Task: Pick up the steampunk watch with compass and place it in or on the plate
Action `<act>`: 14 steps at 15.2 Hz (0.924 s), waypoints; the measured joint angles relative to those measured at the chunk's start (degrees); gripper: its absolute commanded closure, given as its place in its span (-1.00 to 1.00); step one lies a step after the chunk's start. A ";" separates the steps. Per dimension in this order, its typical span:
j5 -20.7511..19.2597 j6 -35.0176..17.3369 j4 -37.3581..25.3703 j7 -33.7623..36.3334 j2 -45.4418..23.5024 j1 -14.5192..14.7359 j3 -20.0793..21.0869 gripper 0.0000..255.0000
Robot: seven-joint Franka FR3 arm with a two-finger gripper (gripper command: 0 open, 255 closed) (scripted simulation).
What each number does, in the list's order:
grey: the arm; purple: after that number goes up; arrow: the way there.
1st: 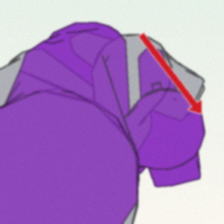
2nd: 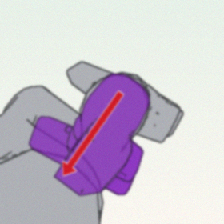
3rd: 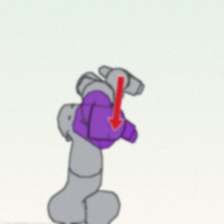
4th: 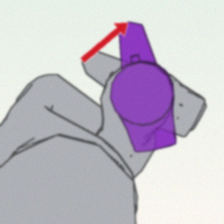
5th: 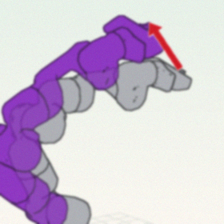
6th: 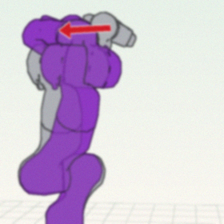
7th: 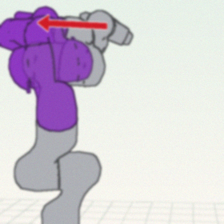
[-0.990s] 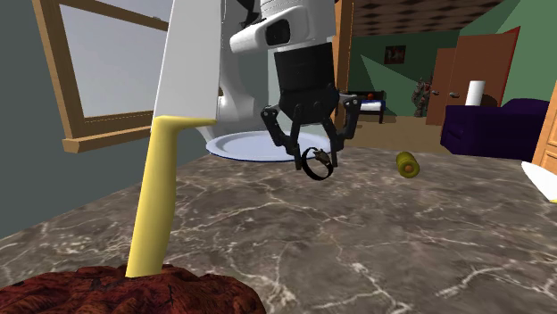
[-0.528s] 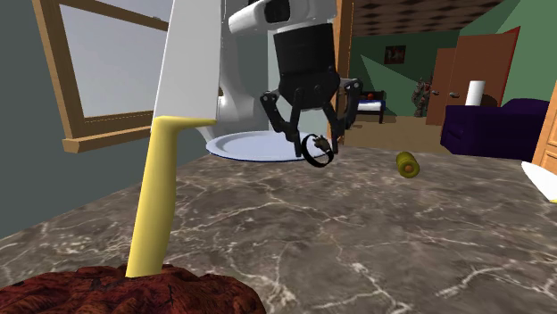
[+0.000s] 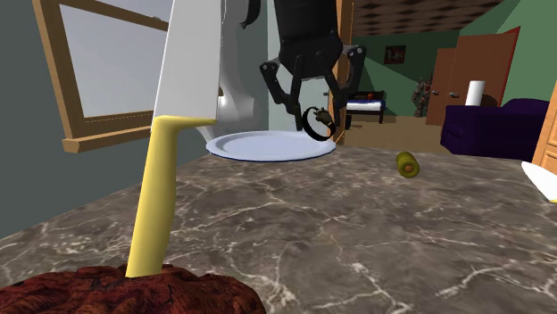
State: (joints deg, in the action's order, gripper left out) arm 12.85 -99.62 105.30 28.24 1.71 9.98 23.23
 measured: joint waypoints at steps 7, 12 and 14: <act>1.90 3.36 2.21 -1.03 5.63 -0.43 -0.80 1.00; 5.34 4.85 13.07 -4.69 17.75 -0.43 -3.20 1.00; 6.38 5.76 17.10 -5.67 22.51 -0.03 -4.12 1.00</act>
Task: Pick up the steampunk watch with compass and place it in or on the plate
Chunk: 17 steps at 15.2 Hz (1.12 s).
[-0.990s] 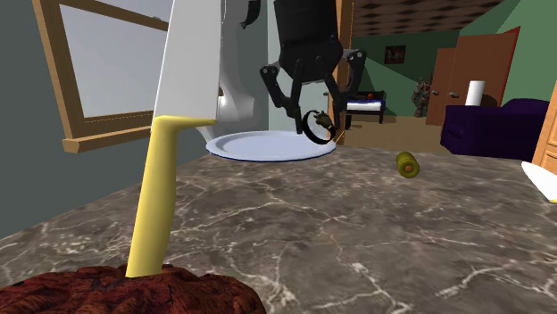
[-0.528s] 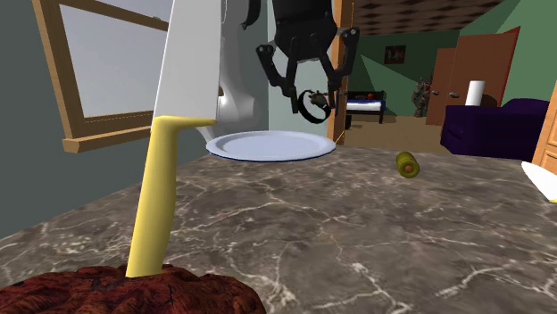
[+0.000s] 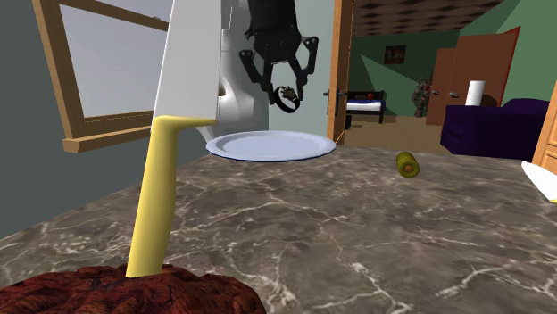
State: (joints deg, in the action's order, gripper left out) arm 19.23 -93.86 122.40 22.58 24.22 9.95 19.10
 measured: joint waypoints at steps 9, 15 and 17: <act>1.78 2.02 12.95 -3.19 14.20 1.45 -3.13 1.00; 2.60 -2.20 17.59 -4.01 14.55 1.73 -2.28 1.00; 2.79 -3.66 19.12 -4.47 14.55 1.76 -2.11 1.00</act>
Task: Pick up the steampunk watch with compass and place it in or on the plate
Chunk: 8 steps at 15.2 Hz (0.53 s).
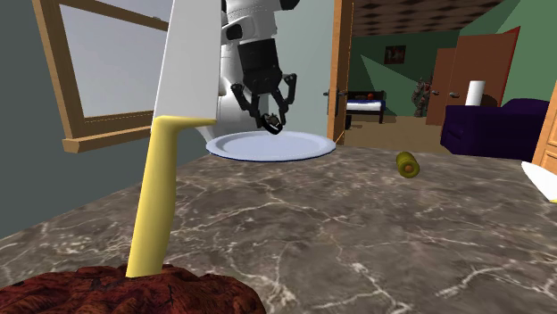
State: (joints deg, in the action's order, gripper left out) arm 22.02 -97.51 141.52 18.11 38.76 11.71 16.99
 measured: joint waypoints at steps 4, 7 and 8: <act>0.50 -2.39 2.18 -0.41 -0.22 0.16 0.55 1.00; 0.58 -2.73 2.52 -0.47 -0.20 0.19 0.62 1.00; 0.58 -2.76 2.54 -0.47 -0.21 0.19 0.62 1.00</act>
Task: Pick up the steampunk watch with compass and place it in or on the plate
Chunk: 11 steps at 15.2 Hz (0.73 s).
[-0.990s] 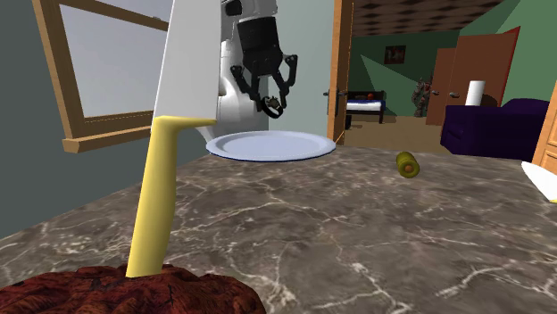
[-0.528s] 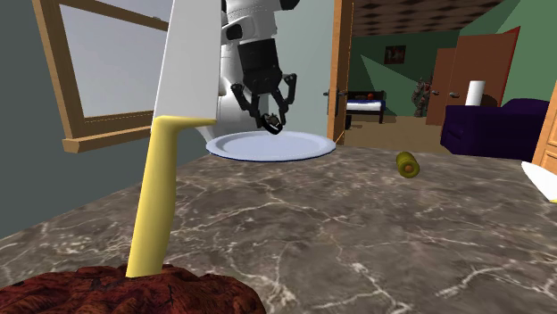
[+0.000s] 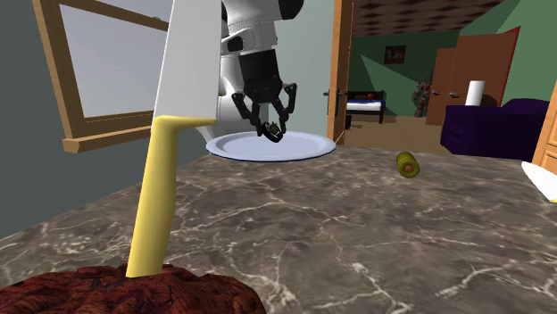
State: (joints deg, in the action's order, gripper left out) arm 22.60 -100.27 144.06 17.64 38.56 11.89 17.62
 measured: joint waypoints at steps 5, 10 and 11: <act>0.00 -0.01 0.01 -0.01 0.00 0.00 0.00 -1.00; -0.77 2.14 -2.40 0.03 -0.30 -0.42 -0.77 -1.00; -1.25 3.69 -4.09 0.09 -0.46 -0.66 -1.28 -1.00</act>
State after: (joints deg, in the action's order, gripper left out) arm 21.35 -96.58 139.97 17.72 38.10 11.23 16.33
